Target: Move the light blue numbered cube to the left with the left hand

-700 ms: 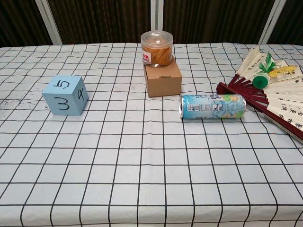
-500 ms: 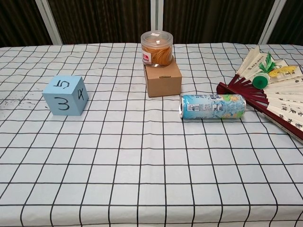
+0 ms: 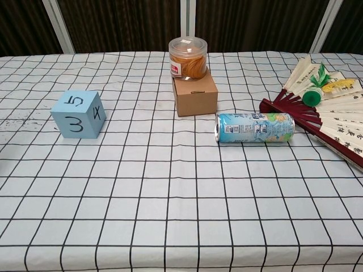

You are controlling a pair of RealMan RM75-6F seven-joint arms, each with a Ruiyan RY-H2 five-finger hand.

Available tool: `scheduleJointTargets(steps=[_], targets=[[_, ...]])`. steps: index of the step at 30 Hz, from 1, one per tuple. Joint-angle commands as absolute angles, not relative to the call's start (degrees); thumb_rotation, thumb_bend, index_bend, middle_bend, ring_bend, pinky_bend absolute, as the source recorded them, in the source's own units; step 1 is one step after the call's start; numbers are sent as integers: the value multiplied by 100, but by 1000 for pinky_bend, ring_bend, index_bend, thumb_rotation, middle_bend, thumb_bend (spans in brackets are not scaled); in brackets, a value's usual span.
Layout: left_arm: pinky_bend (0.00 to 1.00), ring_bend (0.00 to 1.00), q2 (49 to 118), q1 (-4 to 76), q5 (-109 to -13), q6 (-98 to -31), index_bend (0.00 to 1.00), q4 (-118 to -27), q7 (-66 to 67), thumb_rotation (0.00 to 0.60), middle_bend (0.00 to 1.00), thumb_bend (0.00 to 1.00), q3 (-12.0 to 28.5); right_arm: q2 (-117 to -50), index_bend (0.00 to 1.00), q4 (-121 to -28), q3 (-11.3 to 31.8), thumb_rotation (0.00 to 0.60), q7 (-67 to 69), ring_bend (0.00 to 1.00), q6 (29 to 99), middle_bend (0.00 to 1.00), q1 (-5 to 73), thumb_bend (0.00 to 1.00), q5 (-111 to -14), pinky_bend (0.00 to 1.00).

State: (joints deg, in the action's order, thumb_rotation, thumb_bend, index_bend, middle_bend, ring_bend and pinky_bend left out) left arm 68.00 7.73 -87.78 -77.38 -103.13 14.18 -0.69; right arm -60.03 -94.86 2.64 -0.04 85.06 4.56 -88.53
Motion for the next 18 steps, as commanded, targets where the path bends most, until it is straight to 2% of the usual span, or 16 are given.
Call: scheduleJointTargets(steps=[1,8,13,18], targets=[[851,830,6934,1161,-8727,-6996,101,-10480,1843,600,828,422,-221,-5982,0,-9481,278,600,7,0,8508,0,451,188,-8827,0],[856,832,7214,1813,-7990,-5865,100,-10641,2821,600,840,480,-104,-5980,0,-9447,292,600,41,0,8475,0,458,188,-8781,0],[857,844,7420,2126,-7331,-5579,101,-10673,3432,600,828,528,35,-5984,0,-9406,308,600,82,0,8435,0,473,188,-8737,0],[860,848,7563,2290,-6870,-5575,101,-10664,3805,600,822,538,64,-5996,0,-9349,312,600,124,0,8402,0,482,189,-8707,0]])
